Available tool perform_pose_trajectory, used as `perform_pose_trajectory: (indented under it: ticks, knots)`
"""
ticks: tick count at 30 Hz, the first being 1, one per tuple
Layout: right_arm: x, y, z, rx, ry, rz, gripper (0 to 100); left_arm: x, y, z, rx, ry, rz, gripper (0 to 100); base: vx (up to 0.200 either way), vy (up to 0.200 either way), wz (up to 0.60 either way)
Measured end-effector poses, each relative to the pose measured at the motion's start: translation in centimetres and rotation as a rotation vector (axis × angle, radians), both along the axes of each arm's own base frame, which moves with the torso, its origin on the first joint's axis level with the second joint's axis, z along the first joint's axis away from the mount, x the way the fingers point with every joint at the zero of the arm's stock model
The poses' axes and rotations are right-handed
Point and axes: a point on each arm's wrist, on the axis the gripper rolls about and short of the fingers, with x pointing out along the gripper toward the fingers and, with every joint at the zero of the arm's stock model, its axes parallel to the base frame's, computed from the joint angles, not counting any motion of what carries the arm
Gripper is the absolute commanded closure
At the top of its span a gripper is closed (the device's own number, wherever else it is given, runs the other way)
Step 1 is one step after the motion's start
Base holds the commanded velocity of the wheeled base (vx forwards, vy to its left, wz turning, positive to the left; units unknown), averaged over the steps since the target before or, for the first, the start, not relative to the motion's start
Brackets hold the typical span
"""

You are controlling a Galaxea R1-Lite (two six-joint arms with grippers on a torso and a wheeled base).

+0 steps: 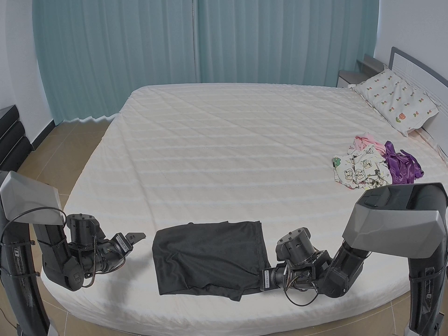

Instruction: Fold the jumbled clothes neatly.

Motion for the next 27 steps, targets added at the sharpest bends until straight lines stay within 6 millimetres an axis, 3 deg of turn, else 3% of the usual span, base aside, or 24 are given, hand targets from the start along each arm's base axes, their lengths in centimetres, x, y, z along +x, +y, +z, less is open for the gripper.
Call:
perform_pose_trajectory:
  ticks: [19, 20, 27]
  knots:
    - [-0.6, -1.3, 0.7, -0.119, -0.024, 0.008, 100, -0.1, -0.1, -0.1, 0.000, 0.005, -0.004, 0, 0.000, 0.000, 0.00]
    - [-0.5, -1.3, 0.7, -0.123, -0.026, 0.012, 0, -0.1, -0.1, -0.1, 0.000, 0.005, -0.004, 0, 0.000, 0.000, 0.00]
    - [-0.4, -1.3, 0.9, -0.130, -0.039, 0.025, 0, -0.1, -0.1, -0.1, 0.000, 0.006, -0.004, 0, 0.000, 0.000, 0.00]
